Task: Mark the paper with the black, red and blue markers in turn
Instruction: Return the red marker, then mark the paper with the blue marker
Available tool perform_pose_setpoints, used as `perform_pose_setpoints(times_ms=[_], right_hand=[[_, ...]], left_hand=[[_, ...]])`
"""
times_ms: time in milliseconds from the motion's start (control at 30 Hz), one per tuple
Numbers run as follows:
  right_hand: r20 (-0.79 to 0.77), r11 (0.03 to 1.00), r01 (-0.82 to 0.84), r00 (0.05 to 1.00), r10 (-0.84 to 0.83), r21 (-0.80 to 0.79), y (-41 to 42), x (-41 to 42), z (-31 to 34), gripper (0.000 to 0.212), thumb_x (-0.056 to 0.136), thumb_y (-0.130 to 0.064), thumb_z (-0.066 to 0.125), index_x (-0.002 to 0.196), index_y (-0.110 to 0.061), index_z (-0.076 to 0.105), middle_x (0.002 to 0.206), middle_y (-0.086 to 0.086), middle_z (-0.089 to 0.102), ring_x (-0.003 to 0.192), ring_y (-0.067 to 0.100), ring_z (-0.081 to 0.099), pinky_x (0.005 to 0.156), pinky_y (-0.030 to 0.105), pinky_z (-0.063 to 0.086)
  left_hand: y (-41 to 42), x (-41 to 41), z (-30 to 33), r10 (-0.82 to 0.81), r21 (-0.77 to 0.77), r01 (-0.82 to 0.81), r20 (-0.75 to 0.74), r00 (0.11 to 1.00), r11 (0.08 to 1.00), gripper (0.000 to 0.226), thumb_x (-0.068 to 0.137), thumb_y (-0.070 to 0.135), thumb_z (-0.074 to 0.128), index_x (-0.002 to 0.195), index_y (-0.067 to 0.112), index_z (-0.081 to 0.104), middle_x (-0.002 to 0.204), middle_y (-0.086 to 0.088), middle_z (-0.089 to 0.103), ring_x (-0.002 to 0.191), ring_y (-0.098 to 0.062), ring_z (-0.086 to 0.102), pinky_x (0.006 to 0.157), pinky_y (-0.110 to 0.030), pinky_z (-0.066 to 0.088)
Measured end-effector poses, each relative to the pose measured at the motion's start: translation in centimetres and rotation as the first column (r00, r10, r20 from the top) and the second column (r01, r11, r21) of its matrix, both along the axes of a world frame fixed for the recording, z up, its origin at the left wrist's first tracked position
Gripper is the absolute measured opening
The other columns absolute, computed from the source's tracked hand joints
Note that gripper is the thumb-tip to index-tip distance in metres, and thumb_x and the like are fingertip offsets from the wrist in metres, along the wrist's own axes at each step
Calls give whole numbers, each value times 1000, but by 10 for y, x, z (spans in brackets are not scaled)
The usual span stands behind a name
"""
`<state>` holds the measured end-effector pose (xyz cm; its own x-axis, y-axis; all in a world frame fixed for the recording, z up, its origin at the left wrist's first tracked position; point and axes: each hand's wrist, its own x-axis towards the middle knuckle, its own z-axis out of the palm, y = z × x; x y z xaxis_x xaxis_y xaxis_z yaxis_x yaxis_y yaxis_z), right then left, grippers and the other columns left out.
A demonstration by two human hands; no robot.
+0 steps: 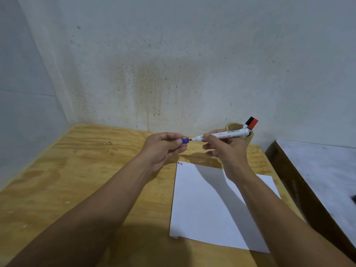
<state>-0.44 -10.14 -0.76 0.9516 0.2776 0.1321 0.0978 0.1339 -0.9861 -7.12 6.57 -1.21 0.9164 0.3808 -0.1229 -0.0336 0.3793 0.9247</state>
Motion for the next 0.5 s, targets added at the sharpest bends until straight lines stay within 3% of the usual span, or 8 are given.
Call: perform_pose_setpoints(times_ms=[267,433,500], right_hand=[[60,999,-20,998,22,-31,-18,5,5,16,79,-13,78,87,0,73,81,18,73,64,20,67,57,31,50],[111,996,-74,991,80,-56,-32,9,12,22,81,-14,77,88,7,72,54,-8,57,53,11,49,50,24,39],[118,997,-77,990,80,-31,-38,9,18,23,82,-12,76,88,9,71,57,4,51,54,18,41,51,28,32]], left_hand=[[-21,6,9,-56,15,56,1,998,998,10,81,-12,60,84,-5,65,81,-21,68,63,-20,70,65,-25,60],[-35,12,18,-64,-9,64,-5,998,998,9,78,-12,64,83,-6,67,78,-20,70,67,-24,71,63,-25,60],[-41,15,21,-59,-18,59,-7,998,998,9,78,-12,64,82,-5,67,75,-18,71,67,-24,71,62,-24,59]])
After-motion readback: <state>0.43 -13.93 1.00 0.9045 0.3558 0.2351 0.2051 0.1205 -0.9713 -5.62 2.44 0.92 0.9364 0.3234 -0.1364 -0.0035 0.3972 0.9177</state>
